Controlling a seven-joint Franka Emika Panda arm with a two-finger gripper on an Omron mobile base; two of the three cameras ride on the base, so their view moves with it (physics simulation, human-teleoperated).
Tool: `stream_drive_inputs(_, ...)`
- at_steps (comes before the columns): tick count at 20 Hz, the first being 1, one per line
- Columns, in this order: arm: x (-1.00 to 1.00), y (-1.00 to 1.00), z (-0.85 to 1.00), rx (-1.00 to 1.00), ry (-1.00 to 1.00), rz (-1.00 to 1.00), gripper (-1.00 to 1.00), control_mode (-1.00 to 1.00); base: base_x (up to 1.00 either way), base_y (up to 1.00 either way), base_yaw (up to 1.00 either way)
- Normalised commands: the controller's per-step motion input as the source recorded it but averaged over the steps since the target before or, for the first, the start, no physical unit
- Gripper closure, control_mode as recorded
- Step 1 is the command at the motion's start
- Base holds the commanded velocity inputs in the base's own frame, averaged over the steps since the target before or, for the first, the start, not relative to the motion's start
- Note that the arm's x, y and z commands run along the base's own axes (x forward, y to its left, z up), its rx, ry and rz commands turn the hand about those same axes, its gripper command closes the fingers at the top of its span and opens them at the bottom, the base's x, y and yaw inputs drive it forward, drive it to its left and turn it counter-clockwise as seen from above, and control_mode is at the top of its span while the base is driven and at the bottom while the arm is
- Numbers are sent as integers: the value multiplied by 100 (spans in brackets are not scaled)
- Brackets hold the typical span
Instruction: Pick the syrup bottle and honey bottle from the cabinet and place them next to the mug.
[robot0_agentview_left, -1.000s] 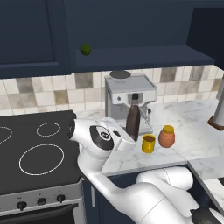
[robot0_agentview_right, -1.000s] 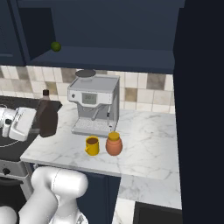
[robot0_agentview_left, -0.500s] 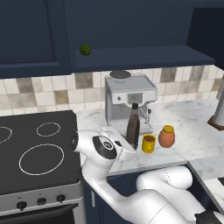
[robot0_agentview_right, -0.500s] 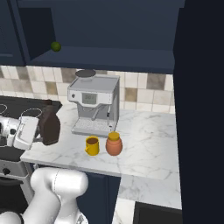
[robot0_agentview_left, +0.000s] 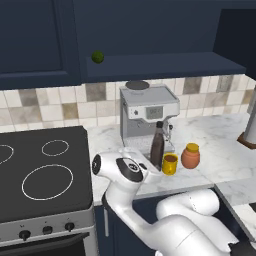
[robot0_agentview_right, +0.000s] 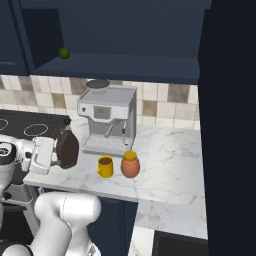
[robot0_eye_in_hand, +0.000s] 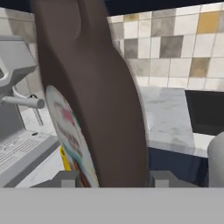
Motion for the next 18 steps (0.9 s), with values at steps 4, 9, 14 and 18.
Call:
stream_drive_inputs(4,50,-13,-9,0,3,4,100,-100,0,0,0)
stream_drive_inputs(9,50,-15,-13,0,1,5,100,-100,0,0,0)
stream_drive_inputs(14,37,-7,-19,0,3,4,100,-100,0,0,0)
stream_drive_inputs(18,37,0,-28,0,7,2,100,-100,0,0,0)
